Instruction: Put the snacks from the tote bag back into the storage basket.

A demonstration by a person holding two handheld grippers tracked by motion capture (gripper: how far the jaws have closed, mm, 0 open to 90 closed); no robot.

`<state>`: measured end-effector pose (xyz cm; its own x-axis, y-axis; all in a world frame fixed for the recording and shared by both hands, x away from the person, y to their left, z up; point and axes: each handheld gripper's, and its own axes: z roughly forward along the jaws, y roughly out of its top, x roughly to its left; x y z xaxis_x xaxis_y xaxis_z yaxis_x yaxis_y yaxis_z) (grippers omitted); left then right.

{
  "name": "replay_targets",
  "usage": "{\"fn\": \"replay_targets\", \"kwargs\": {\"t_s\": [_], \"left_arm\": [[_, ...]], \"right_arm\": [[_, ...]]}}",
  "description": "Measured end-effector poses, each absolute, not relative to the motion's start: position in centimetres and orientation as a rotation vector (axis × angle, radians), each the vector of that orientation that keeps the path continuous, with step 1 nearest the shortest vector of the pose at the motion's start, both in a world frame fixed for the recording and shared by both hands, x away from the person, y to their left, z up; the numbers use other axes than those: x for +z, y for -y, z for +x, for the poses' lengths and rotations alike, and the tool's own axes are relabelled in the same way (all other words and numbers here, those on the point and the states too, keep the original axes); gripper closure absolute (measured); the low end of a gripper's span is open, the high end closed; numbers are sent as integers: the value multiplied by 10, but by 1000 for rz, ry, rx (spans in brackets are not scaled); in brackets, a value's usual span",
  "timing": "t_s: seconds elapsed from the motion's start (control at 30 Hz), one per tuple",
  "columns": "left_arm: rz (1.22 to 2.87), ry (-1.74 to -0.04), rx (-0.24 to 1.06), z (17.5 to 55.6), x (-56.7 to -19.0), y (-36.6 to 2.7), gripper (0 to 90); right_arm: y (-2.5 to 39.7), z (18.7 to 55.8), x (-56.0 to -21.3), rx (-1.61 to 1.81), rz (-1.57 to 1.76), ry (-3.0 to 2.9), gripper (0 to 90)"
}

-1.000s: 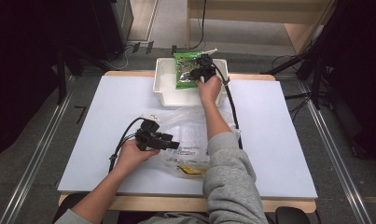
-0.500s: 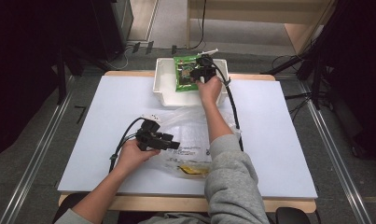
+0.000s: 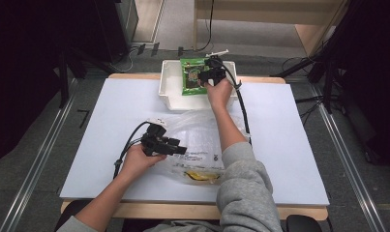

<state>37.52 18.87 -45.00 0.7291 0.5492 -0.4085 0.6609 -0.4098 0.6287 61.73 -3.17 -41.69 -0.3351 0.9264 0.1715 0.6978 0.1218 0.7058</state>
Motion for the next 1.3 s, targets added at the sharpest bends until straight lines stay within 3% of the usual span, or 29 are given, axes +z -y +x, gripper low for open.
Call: {"fn": "replay_targets", "kwargs": {"t_s": [1.3], "left_arm": [[2107,-915,-162,375,-447,-190,424]], "right_arm": [[44,524,-378,1231,1320,-2327,480]]}}
